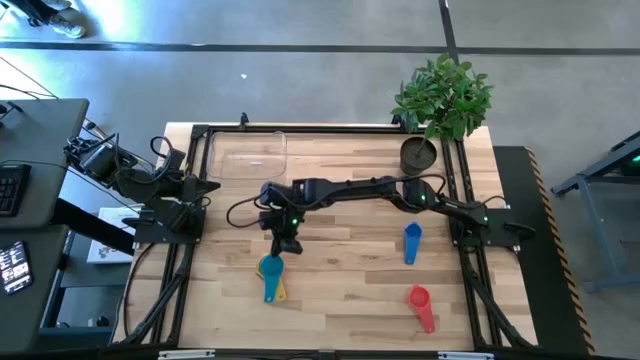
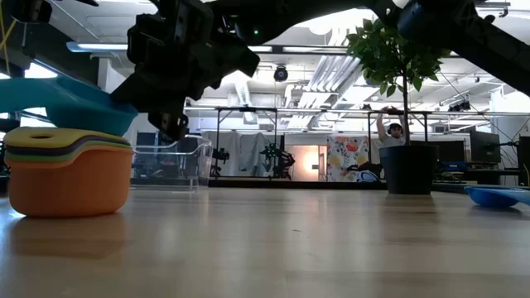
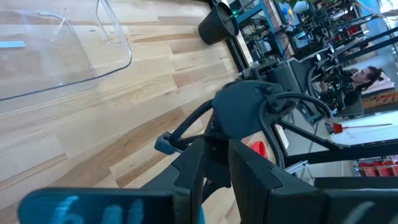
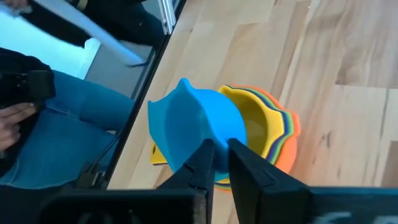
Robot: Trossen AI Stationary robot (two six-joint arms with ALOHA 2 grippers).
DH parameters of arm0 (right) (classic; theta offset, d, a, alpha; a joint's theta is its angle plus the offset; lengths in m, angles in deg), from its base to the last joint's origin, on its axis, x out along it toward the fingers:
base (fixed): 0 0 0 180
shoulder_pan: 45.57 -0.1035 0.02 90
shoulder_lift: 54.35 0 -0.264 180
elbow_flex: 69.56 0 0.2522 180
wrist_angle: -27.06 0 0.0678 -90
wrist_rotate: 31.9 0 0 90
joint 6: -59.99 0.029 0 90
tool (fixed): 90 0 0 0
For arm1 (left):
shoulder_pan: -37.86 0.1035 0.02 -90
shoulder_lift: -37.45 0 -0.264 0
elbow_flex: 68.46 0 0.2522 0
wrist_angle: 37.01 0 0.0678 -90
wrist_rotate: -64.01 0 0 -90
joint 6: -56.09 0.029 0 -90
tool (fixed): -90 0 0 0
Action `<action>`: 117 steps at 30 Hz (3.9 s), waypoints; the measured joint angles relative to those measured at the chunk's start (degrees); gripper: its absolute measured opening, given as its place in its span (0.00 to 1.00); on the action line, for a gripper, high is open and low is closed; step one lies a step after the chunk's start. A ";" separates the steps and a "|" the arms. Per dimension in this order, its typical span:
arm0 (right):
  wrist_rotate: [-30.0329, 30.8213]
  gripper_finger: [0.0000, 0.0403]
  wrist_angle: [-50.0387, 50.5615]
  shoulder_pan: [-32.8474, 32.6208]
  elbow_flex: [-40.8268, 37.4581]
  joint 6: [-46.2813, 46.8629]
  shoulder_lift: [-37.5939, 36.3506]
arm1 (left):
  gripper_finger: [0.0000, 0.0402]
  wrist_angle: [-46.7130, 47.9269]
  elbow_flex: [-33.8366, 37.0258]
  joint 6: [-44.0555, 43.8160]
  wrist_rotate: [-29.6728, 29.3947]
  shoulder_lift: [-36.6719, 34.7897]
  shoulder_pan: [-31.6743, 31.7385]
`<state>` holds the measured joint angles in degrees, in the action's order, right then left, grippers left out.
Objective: Nest measuring cups in basket
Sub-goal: Stack the light blue measuring cup on top of the yellow measuring cup
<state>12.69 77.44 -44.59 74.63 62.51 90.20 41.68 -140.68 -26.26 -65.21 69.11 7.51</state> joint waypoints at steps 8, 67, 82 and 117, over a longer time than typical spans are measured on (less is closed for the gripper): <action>0.20 0.09 0.00 0.00 0.00 -0.06 0.00 | 0.16 0.00 0.00 0.01 0.02 0.00 -0.02; 25.78 0.27 5.25 -7.12 4.57 43.36 -3.87 | 0.16 1.68 -0.02 20.43 27.58 0.81 -0.04; 44.12 0.27 16.16 -16.84 4.57 72.58 -3.87 | 0.16 1.68 -0.02 29.08 33.34 9.03 -0.18; 38.33 0.27 46.62 -18.97 4.55 60.38 -5.53 | 0.16 -4.46 0.04 8.85 25.66 43.17 -19.02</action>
<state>51.03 124.06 -63.57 79.18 122.90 84.67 37.22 -140.63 -17.41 -39.55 112.28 -11.51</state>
